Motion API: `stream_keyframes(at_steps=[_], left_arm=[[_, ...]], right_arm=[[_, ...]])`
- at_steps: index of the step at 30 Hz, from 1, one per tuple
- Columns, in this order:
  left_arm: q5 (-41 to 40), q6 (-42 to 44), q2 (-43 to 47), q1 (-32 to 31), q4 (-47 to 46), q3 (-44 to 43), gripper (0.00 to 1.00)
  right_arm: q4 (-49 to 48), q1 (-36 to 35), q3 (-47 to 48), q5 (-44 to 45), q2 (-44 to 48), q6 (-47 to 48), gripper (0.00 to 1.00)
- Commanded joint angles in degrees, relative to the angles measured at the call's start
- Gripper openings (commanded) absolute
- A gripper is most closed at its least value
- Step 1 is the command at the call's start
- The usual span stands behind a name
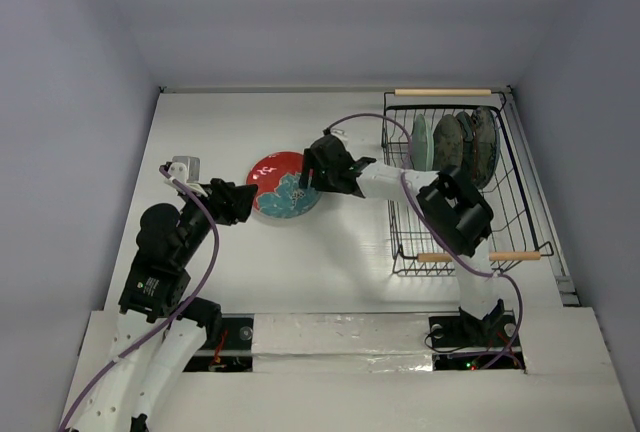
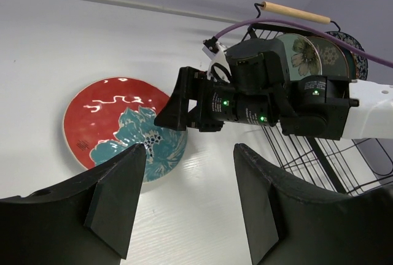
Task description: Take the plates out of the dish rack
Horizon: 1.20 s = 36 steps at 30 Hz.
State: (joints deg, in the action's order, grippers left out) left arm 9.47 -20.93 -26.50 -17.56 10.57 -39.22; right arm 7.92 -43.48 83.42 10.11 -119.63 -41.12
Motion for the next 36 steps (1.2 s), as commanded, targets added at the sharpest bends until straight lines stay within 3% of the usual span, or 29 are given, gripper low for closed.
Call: stream_keyframes(at_steps=[1, 4, 8, 10, 11, 12, 13, 17, 18, 20, 21, 22, 23, 24, 27, 32, 36], left_arm=[[0.6, -0.3, 0.0, -0.2, -2.3, 0.0, 0.56], [0.5, -0.3, 0.1, -0.2, -2.3, 0.0, 0.56], [0.5, -0.3, 0.0, -0.2, -2.2, 0.0, 0.56], [0.4, -0.3, 0.2, -0.2, -2.2, 0.0, 0.56], [0.3, -0.3, 0.2, -0.2, -2.2, 0.0, 0.56], [0.2, -0.3, 0.1, -0.2, -2.2, 0.0, 0.56], [0.2, -0.3, 0.2, -0.2, -2.2, 0.0, 0.55], [0.3, -0.3, 0.1, -0.2, -2.3, 0.0, 0.40], [0.3, -0.3, 0.1, -0.2, -2.4, 0.0, 0.26], [0.1, -0.3, 0.3, -0.2, -2.4, 0.0, 0.13], [-0.2, -0.3, 0.2, -0.2, -2.3, 0.0, 0.05], [-0.4, -0.3, 0.3, -0.2, -2.2, 0.0, 0.03], [-0.6, -0.2, 0.2, -0.2, -2.2, 0.0, 0.02], [-0.6, -0.2, 0.1, -0.2, -2.2, 0.0, 0.03], [-0.4, -0.3, 0.0, -0.2, -2.2, 0.0, 0.12], [0.0, -0.3, 0.0, -0.2, -2.2, -0.1, 0.30], [-0.4, -0.3, 0.1, -0.2, -2.0, -0.1, 0.31]], right_arm=[[1.6, -0.4, 3.3, 1.3, 1.6, 1.6, 0.79], [4.6, -0.9, 4.8, 2.8, 5.3, 3.5, 0.86], [8.9, -1.9, 7.3, 6.4, 13.0, 7.5, 0.85], [10.1, -2.0, 7.3, 7.7, 17.2, 10.4, 0.68], [10.2, -2.0, 6.3, 10.3, 21.9, 11.3, 0.49], [10.6, -2.0, 5.9, 12.1, 24.3, 12.1, 0.04], [11.7, -2.0, 5.3, 14.2, 26.8, 14.1, 0.00], [17.1, 1.0, 3.6, 21.4, 35.2, 17.4, 0.00], [18.2, 2.8, 2.8, 24.2, 37.2, 17.9, 0.00], [22.0, 4.7, 2.4, 27.7, 38.4, 19.4, 0.00], [23.3, 6.6, 2.1, 28.6, 38.9, 19.4, 0.04], [24.2, 7.7, 1.0, 29.3, 39.9, 20.4, 0.15], [25.1, 8.9, 0.4, 28.8, 40.4, 21.0, 0.30], [26.2, 10.1, 0.2, 28.7, 40.4, 21.1, 0.52], [28.0, 13.8, -1.5, 30.0, 40.9, 23.1, 0.70], [28.6, 16.2, -1.3, 28.1, 35.6, 25.8, 0.69], [28.7, 18.3, 0.0, 30.7, 30.4, 26.3, 0.65]])
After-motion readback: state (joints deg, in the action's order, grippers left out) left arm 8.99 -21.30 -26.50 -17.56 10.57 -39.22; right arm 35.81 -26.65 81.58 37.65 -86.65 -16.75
